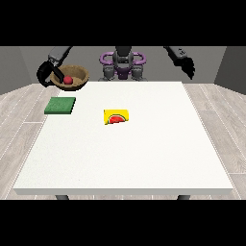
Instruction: Pick the cup and pour the ball into the bowl, then pick the bowl and place it on the pad
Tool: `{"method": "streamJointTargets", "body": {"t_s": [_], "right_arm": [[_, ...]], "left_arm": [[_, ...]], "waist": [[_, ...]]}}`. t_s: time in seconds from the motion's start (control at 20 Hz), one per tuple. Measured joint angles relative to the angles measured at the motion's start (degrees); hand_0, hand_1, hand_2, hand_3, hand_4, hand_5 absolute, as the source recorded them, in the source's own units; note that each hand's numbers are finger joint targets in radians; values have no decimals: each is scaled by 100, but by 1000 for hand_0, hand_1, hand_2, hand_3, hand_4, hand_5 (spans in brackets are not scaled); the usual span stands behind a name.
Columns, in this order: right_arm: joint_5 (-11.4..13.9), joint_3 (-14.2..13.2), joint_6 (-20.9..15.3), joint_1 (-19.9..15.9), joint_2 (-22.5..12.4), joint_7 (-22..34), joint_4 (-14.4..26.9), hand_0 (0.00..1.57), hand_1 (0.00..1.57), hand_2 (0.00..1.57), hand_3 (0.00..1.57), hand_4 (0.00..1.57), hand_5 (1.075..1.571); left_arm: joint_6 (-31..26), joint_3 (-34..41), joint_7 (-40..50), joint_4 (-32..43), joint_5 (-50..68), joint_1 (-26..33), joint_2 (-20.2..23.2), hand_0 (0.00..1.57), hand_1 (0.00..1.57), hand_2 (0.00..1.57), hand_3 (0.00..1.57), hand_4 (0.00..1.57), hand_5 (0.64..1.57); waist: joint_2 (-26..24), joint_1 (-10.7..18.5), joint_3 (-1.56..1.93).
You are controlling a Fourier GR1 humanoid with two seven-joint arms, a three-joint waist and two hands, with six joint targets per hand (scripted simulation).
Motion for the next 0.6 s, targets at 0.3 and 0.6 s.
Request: {"method": "streamJointTargets", "body": {"t_s": [0.3,0.6], "right_arm": [[-225,-423,48,149,-289,-641,160,1571,1571,1571,0,801,1568],[-338,-610,-12,24,-319,-1051,238,1571,1571,1571,0,747,1566]], "left_arm": [[-921,1019,-176,277,802,-187,1212,0,0,0,0,1281,1571],[-1567,1687,-619,988,1231,-297,2001,0,0,0,0,1193,1557]], "waist": [[500,188,0],[940,163,-1]]}}
